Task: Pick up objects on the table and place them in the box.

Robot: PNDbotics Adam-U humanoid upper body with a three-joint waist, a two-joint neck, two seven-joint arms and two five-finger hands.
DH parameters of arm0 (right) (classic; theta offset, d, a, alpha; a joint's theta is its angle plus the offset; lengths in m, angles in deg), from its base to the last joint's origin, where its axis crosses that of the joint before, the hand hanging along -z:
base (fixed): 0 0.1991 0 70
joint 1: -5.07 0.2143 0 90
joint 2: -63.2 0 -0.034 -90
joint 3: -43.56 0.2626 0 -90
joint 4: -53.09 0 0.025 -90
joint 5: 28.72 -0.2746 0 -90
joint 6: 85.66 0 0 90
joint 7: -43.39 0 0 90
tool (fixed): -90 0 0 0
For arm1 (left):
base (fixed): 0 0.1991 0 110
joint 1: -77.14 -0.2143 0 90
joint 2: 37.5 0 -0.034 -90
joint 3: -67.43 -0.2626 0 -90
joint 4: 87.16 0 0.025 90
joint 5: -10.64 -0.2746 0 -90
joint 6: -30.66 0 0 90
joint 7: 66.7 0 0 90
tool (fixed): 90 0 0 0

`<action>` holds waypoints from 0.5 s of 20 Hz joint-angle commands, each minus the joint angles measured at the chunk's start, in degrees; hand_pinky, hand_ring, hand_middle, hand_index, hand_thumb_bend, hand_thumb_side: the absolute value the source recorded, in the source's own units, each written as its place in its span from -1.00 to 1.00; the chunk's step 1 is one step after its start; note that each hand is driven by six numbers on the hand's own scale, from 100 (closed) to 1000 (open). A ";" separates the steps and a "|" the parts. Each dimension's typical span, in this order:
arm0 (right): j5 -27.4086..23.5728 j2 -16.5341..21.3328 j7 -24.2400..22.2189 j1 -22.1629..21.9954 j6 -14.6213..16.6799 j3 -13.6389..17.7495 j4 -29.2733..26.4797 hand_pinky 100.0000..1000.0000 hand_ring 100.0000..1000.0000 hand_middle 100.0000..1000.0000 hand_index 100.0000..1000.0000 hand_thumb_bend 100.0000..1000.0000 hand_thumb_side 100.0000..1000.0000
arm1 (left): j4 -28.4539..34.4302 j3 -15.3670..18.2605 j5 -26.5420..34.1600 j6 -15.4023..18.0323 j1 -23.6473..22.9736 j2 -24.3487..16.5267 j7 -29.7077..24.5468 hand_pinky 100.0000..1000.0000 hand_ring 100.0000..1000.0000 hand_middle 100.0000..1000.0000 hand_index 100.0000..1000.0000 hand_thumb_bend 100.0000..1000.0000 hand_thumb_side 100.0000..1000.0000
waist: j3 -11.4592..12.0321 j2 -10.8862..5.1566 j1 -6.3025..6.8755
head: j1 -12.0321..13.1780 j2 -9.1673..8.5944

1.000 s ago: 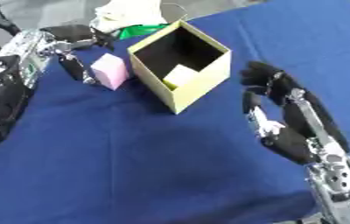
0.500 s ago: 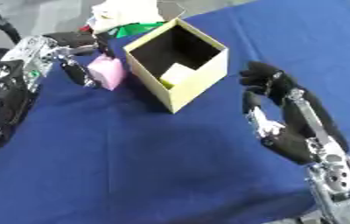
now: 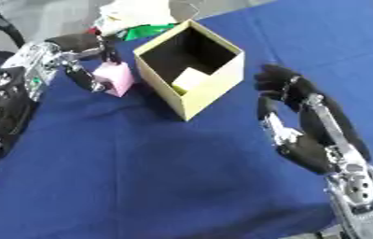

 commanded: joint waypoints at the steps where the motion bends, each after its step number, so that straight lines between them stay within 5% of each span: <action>1: 0.03 0.29 0.11 0.20 0.05 0.29 -0.75 0.53 0.57 0.53 0.82 -1.00 -0.04 | 2.20 0.29 0.72 -0.09 1.28 -1.83 1.01 0.49 0.27 -0.12 0.34 -0.53 -1.00 | 0.33 -1.34 -0.81 | -0.22 0.15; 10: -0.22 0.54 0.15 -0.33 -0.02 0.40 -0.94 0.53 0.57 0.53 0.82 -1.00 -0.04 | 8.82 -0.83 4.29 0.07 2.31 -3.49 0.87 0.51 0.28 -0.12 0.34 -0.55 -1.00 | 1.42 -2.57 -1.50 | -0.40 0.49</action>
